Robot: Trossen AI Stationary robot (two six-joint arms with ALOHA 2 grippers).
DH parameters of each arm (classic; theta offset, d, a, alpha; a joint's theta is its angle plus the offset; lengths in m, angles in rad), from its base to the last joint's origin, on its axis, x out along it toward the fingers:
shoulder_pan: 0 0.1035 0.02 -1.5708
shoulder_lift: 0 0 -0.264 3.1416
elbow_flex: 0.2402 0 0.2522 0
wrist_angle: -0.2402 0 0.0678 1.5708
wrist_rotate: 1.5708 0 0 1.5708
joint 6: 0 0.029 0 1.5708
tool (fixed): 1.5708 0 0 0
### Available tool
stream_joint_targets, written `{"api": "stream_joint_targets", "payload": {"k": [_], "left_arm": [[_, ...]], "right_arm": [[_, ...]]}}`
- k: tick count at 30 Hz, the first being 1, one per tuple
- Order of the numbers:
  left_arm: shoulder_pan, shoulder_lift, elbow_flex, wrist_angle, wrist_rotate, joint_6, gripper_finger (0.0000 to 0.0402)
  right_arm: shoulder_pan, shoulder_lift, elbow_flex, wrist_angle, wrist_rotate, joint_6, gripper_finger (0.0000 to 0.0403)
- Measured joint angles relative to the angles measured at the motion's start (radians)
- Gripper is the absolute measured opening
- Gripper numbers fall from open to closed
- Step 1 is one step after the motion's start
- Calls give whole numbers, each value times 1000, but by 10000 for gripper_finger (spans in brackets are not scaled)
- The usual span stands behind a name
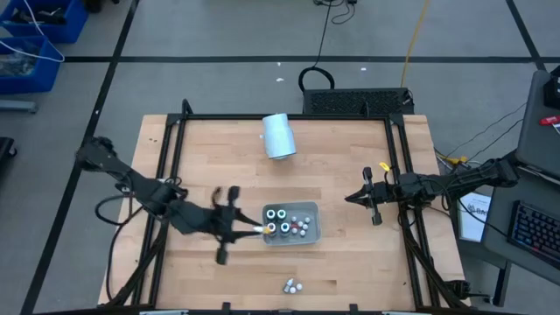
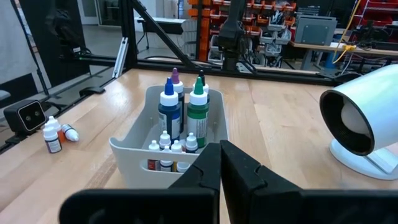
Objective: Pick & Place food coloring
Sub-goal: Put the small yellow food coloring into the gray bin
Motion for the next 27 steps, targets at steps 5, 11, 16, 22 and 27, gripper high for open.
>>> {"api": "stream_joint_targets", "payload": {"k": [5, 11, 16, 22, 27], "left_arm": [[9, -271, -470, 309, -57, -39, 67], [9, -557, -862, 661, -35, -54, 67], [8, -702, -1041, 786, -10, -62, 60], [8, -761, -1109, 824, -9, -87, 60], [8, -761, -1109, 826, -18, -78, 60]], "right_arm": [[0, 0, 0, -1, 0, 0, 0], [0, 0, 0, 1, 0, 0, 0], [0, 0, 0, 2, 0, 0, 0], [0, 0, 0, 2, 0, 0, 0], [0, 0, 0, 2, 0, 0, 0]]}}
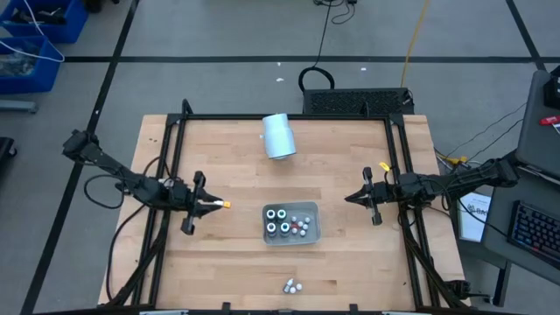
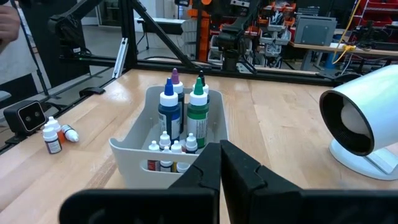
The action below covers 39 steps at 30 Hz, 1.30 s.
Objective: Pick & Place food coloring
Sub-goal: Put the small yellow food coloring into the gray bin
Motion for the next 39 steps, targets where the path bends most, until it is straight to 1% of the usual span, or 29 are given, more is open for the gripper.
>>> {"api": "stream_joint_targets", "payload": {"k": [6, 7, 9, 11, 13, 15, 18, 24, 28, 30, 33, 36, 39], "left_arm": [[0, 0, 0, -3, 2, 16, 60], [0, 1, 0, -3, -12, -1, 60], [0, 13, 4, -15, -82, -56, 60], [1, 51, 49, -114, -155, -108, 60], [0, 119, 138, -261, -188, -171, 60], [6, 229, 260, -388, -195, -211, 60], [21, 424, 497, -537, -165, -197, 60], [119, 876, 1057, -950, 0, -163, 60], [173, 1158, 1381, -1122, 123, -100, 60], [195, 1289, 1508, -1197, 183, -83, 60], [226, 1453, 1684, -1324, 242, -78, 60], [250, 1579, 1831, -1402, 285, -55, 60], [269, 1674, 1936, -1462, 318, -45, 60]], "right_arm": [[0, 0, 0, 0, 0, 0, 0], [0, 0, 0, 0, 1, 0, 0], [0, 0, 0, 0, 3, 0, 0], [0, 0, 0, -1, 3, 0, 0], [0, 0, 0, 0, 3, 0, 0], [0, 0, 0, 0, 4, 0, 0], [0, 0, 0, 0, 4, 0, 0], [0, 0, 0, 0, 4, 6, 0], [0, 0, 0, -1, 4, 11, 0], [0, 0, 0, -3, 4, 11, 0], [0, 0, 0, -3, 4, 10, 0], [0, 0, 0, -3, 4, 10, 0], [0, 0, 0, -4, 4, 8, 0]]}}
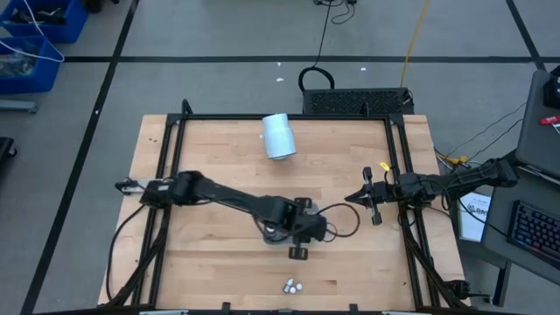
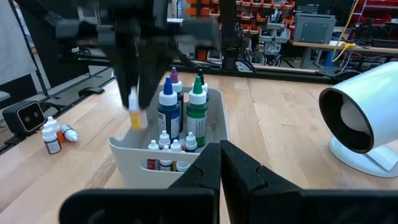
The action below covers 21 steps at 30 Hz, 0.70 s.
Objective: Pick & Place food coloring
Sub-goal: Put the small yellow food coloring into the gray bin
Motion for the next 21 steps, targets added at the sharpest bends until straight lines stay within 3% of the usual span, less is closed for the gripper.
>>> {"api": "stream_joint_targets", "payload": {"k": [4, 21], "left_arm": [[30, 53, 60, -32, 8, -1, 60], [73, 101, 33, 33, 103, -2, 60]], "right_arm": [[0, 0, 0, 3, 0, -11, 0], [0, 0, 0, 6, 4, -64, 0]]}}
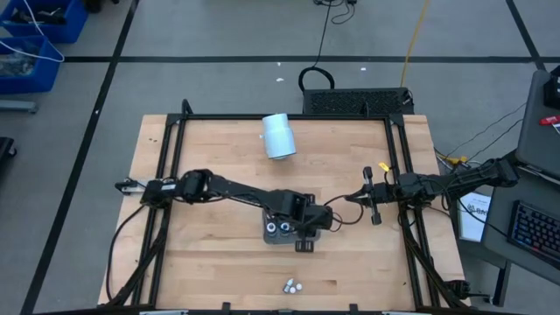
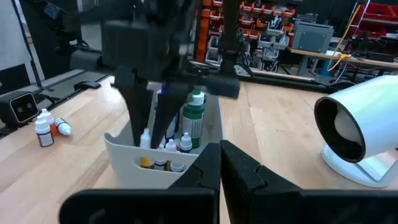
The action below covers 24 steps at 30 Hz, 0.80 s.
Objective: Pick & Place food coloring
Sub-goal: Put the small yellow food coloring into the gray bin
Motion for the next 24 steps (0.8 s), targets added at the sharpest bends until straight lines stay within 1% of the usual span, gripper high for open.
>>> {"api": "stream_joint_targets", "payload": {"k": [2, 6, 15, 24], "left_arm": [[-1, 14, 1, 14, 0, 3, 60], [-2, 29, 1, -2, -7, -1, 60], [0, 45, 1, 6, -9, 19, 67], [2, 52, 2, 18, -9, 50, 64]], "right_arm": [[0, 0, 0, 0, 5, 0, 0], [0, 0, 0, -1, 47, 1, 0], [0, -1, 0, -1, 47, 3, 0], [0, -1, 0, -1, 45, 3, 0]]}}
